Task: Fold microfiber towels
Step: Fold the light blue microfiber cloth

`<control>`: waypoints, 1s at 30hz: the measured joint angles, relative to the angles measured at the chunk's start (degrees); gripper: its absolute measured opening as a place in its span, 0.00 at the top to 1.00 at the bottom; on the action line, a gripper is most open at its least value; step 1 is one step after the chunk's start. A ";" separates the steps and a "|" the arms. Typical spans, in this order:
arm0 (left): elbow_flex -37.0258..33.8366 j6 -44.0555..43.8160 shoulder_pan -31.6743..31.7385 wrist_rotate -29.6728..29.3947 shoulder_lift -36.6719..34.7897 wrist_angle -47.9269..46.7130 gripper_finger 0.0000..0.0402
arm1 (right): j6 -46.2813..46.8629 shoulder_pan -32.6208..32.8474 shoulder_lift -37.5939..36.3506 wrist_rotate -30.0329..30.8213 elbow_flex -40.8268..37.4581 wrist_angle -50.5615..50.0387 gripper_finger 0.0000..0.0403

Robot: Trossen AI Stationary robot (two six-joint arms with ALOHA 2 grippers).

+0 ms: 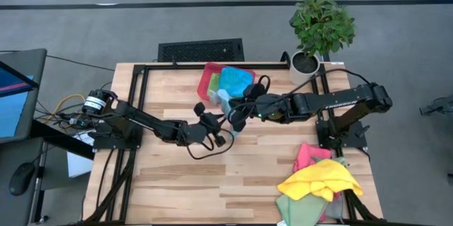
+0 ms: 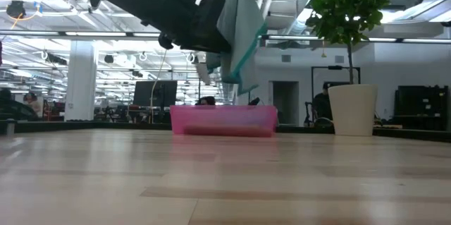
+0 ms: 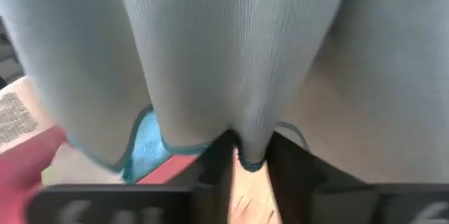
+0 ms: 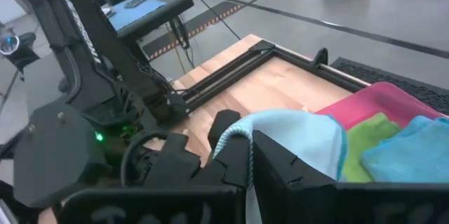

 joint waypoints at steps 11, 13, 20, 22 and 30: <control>0.00 0.51 -5.69 -6.72 -7.75 -13.17 0.99 | 0.53 -0.04 0.00 -1.04 0.00 -22.14 0.91; 0.00 0.49 -7.07 -9.35 -11.36 -17.97 1.00 | 0.39 -0.04 0.00 -1.30 0.00 -26.57 0.91; 0.07 1.97 -6.20 -9.27 -24.10 -30.20 1.00 | -4.16 -1.20 -0.37 -1.55 0.04 -32.03 0.91; 0.07 0.33 -5.16 -5.67 -25.43 -32.86 1.00 | -4.13 -0.32 -0.37 -2.47 0.04 -31.47 0.91; -4.01 -13.81 -7.17 8.74 -19.04 -40.18 1.00 | 1.19 6.39 4.44 -4.32 0.02 -29.04 0.91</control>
